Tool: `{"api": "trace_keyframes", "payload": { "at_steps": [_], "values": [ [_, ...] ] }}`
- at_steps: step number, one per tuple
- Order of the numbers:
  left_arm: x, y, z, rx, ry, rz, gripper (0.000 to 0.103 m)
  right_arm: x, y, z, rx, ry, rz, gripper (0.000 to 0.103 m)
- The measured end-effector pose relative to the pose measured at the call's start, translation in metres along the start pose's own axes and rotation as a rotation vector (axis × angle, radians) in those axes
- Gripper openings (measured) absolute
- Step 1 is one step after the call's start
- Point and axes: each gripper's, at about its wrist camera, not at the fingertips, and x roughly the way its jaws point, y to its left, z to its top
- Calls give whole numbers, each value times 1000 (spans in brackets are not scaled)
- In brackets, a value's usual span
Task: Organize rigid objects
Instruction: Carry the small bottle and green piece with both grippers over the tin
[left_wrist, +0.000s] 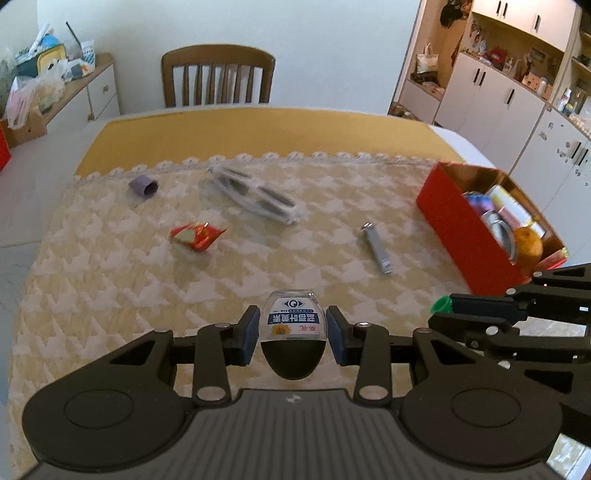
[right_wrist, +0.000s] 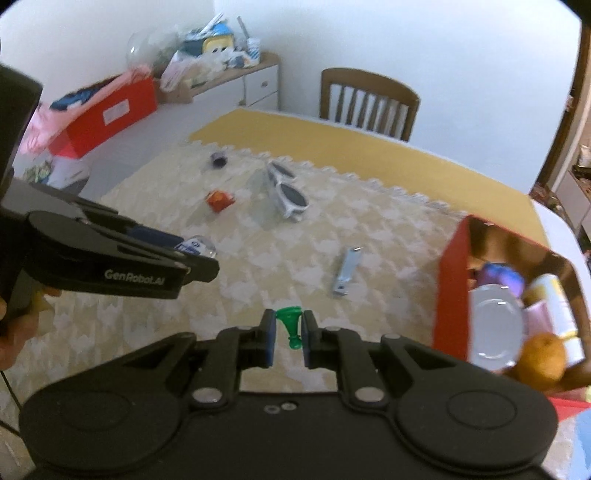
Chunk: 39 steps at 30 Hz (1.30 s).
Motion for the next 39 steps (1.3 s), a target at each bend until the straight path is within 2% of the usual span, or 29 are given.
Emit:
{"api": "trace_keyframes", "payload": {
  "at_steps": [11, 23, 32, 39],
  "values": [
    [-24, -50, 29, 34, -58, -66, 38, -48, -42, 2, 82, -99, -51, 12],
    [-19, -121, 63, 106, -98, -129, 38, -79, -114, -12, 155, -141, -124, 13],
    [4, -181, 85, 172, -103, -187, 38, -86, -165, -25, 173, -136, -151, 13],
    [43, -218, 101, 176, -46, -202, 38, -80, -196, -35, 177, -111, -151, 13]
  ]
}}
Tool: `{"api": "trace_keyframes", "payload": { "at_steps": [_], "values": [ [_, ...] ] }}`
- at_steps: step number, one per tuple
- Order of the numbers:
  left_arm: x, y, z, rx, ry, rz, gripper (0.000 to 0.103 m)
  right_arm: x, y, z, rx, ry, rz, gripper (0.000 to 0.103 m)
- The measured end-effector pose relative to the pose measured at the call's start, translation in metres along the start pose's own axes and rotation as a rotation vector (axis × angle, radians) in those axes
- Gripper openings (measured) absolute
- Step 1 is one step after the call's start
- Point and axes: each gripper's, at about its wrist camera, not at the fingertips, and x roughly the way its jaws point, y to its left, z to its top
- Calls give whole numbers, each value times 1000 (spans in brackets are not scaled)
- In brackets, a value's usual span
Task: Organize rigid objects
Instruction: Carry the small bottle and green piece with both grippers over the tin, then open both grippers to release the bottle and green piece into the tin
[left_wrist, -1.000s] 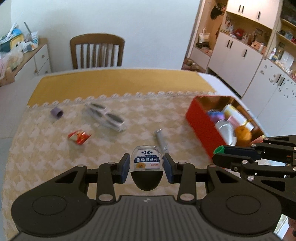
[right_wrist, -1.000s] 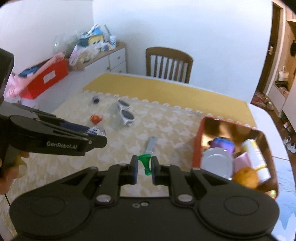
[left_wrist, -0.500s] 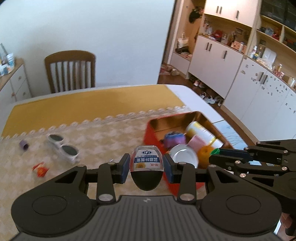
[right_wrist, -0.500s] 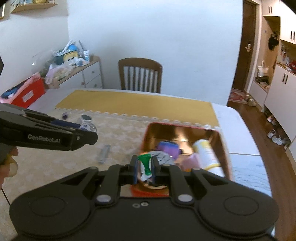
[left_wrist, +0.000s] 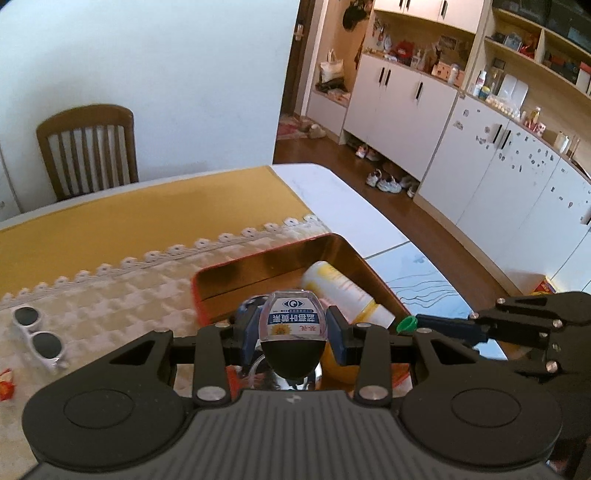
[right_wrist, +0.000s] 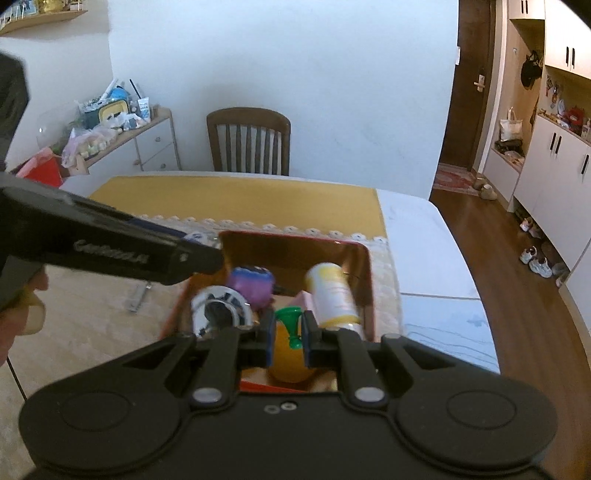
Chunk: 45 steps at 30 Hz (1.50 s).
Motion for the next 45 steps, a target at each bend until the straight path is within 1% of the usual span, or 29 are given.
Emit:
{"api": "trace_keyframes", "payload": {
  "at_steps": [9, 13, 16, 21, 27, 29, 35, 36, 38, 40, 42, 45],
  "values": [
    [53, -23, 15, 11, 65, 15, 38, 26, -20, 0, -28, 45, 15, 12],
    [68, -29, 18, 36, 78, 33, 38, 37, -28, -1, -30, 63, 28, 12],
    [78, -30, 18, 23, 92, 44, 38, 42, -31, -1, -38, 73, 37, 12],
    [90, -27, 18, 4, 115, 65, 38, 53, -33, -2, -51, 98, 47, 12],
    [97, -28, 15, -4, 132, 67, 38, 58, -32, -4, -63, 106, 54, 13],
    [99, -28, 16, -13, 140, 68, 38, 58, -32, -3, -66, 106, 47, 18],
    [102, -28, 13, -25, 160, 63, 38, 57, -32, -3, -67, 101, 45, 20],
    [101, -28, 13, -30, 160, 60, 39, 56, -32, -3, -64, 96, 43, 21],
    [99, -28, 13, -33, 161, 58, 44, 53, -32, -3, -60, 88, 38, 22],
    [96, -28, 12, -37, 154, 48, 54, 51, -33, -4, -53, 85, 34, 23],
    [90, -29, 11, -31, 134, 54, 60, 48, -34, -4, -45, 81, 31, 23],
    [81, -28, 11, -24, 112, 50, 61, 43, -35, -3, -33, 74, 32, 25]
  ]
}}
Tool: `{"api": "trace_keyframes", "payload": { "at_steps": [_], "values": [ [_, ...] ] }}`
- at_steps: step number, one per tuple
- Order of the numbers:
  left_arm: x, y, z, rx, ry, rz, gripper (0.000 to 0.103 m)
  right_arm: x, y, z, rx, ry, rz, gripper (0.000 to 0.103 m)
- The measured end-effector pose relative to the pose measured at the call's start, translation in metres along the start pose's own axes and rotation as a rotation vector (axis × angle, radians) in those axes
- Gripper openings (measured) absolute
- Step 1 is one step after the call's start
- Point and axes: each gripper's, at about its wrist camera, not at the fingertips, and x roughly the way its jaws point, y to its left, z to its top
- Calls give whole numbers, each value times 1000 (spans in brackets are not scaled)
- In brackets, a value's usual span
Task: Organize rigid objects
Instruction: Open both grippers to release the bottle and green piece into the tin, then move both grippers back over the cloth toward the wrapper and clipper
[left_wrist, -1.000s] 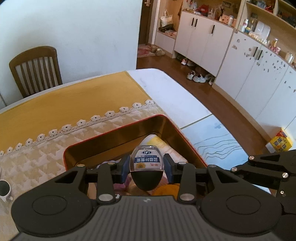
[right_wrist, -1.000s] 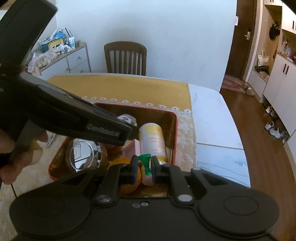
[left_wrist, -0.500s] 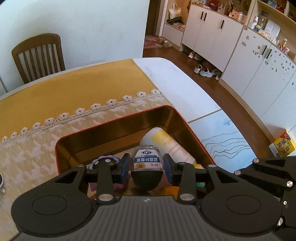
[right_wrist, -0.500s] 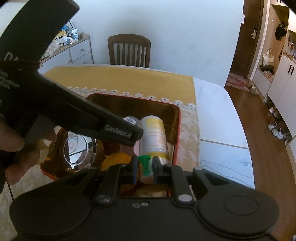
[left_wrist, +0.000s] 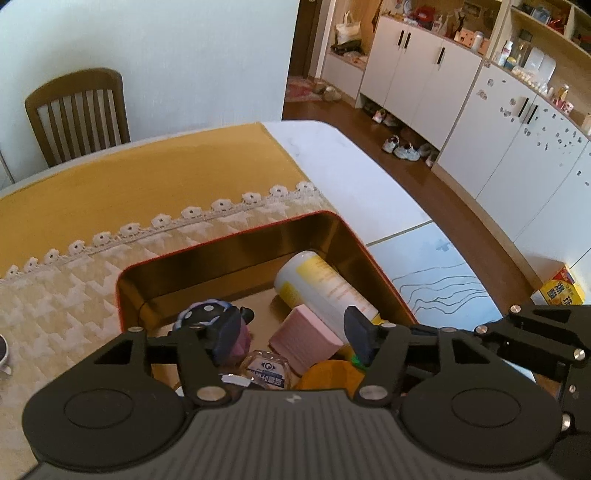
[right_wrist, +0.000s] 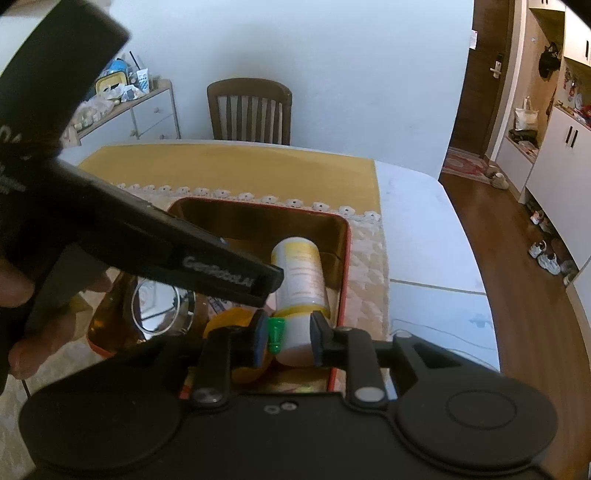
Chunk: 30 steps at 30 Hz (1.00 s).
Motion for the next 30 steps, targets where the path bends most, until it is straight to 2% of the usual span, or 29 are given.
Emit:
{"api": "trace_keyframes", "payload": {
  "at_steps": [4, 9, 20, 24, 26, 27, 28, 30],
  "values": [
    [-14, 4, -4, -7, -24, -10, 61, -9, 1, 1, 21, -11, 5, 32],
    [-33, 11, -10, -11, -60, -6, 61, -20, 7, 3, 23, -21, 15, 35],
    [-82, 29, -27, -3, -136, -7, 61, -43, 26, 6, 75, -71, 6, 60],
    [-103, 38, -35, 11, -163, -19, 61, -51, 42, 7, 69, -95, 2, 64],
    [-113, 44, -39, 20, -174, -17, 65, -54, 51, 9, 64, -100, 4, 65],
    [-118, 48, -42, 20, -180, -15, 70, -56, 55, 9, 62, -102, 5, 67],
    [-123, 52, -45, 18, -190, -15, 74, -57, 60, 9, 58, -106, 5, 71],
    [-133, 60, -50, 11, -204, -12, 74, -60, 68, 9, 54, -117, 1, 75]
  ]
}}
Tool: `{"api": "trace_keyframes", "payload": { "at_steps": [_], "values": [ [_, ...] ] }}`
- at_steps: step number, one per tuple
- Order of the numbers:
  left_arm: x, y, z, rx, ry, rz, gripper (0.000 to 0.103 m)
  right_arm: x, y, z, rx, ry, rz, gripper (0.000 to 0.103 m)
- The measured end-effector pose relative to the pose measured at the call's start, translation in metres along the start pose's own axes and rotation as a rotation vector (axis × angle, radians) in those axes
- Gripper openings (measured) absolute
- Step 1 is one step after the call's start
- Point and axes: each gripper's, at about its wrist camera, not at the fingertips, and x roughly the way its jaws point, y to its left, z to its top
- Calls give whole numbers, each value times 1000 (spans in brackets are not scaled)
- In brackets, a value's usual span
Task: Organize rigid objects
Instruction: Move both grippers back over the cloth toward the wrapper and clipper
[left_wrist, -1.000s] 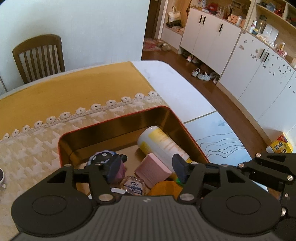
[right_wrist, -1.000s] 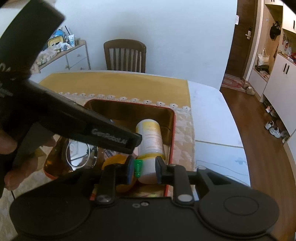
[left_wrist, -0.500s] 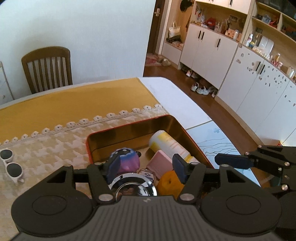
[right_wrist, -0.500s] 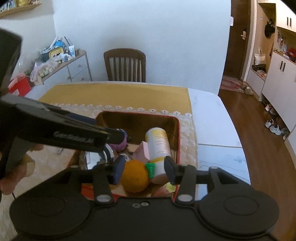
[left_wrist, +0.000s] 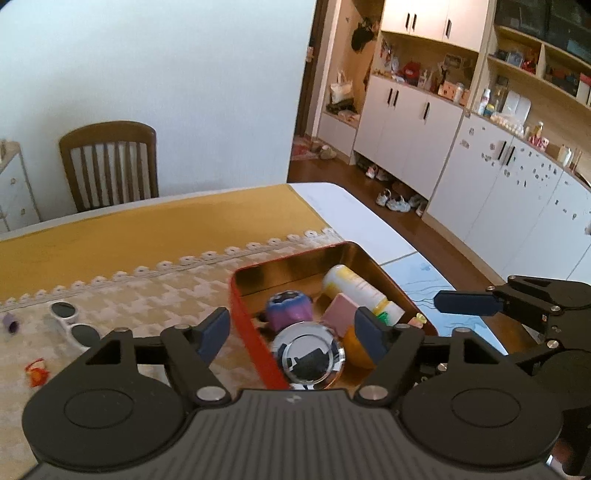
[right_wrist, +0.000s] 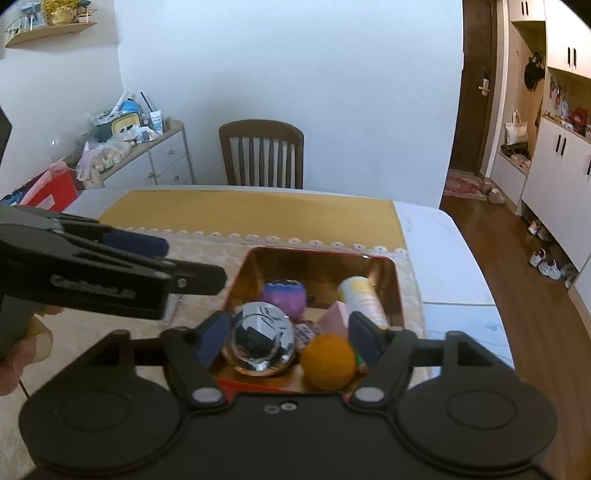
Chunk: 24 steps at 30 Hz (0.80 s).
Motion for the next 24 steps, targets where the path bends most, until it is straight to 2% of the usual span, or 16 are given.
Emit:
{"api": "trace_keyframes", "payload": {
  "at_steps": [6, 9, 13, 24],
  "values": [
    [-27, 30, -12, -9, -17, 22, 76, -3, 28, 2, 10, -13, 11, 85],
    [-39, 49, -20, -12, -40, 54, 82, -4, 42, 4, 12, -30, 16, 93],
    [-53, 71, -29, -4, -59, 89, 82, -3, 63, 6, 10, -58, 29, 103],
    [-70, 144, -59, -25, -52, 157, 83, 23, 128, 11, -33, -28, 82, 103]
  ]
}}
